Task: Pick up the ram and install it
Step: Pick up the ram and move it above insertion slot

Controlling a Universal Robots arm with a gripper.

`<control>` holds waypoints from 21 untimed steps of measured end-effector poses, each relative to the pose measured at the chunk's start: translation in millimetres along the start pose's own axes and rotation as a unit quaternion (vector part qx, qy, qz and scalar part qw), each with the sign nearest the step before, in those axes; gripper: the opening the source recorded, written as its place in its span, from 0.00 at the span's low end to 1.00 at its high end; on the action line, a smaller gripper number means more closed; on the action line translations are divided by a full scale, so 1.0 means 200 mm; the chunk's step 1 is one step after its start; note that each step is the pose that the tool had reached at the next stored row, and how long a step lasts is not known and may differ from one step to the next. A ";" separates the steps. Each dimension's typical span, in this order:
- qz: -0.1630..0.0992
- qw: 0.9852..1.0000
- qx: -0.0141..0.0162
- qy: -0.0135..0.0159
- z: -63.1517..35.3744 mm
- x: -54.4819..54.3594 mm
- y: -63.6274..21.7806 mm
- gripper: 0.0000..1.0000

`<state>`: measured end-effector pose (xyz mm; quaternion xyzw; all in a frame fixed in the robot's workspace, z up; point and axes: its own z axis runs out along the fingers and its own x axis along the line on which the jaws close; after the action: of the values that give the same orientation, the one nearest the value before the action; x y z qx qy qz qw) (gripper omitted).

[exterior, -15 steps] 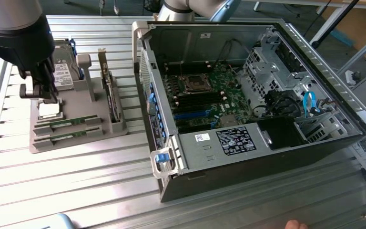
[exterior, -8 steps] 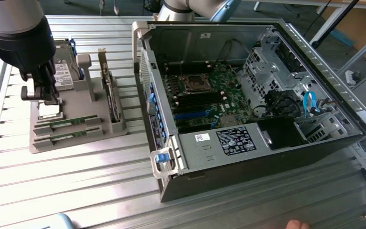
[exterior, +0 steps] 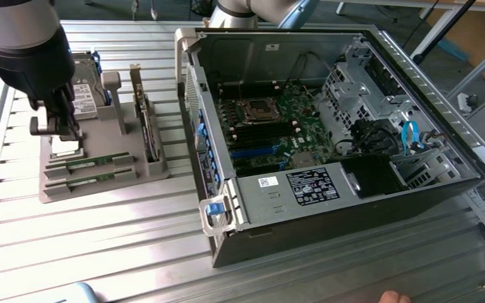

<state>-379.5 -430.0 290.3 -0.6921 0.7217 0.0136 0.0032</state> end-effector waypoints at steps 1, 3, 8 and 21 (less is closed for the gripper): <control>0.000 1.000 0.000 0.000 0.003 0.00 0.000 0.24; 0.000 1.000 0.000 0.000 0.010 0.00 0.000 0.24; 0.000 1.000 0.000 0.000 0.029 0.00 0.000 0.24; 0.000 1.000 0.000 0.000 0.094 0.00 -0.002 0.24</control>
<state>-379.5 -430.0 271.4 -0.6921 0.7217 0.0136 0.0032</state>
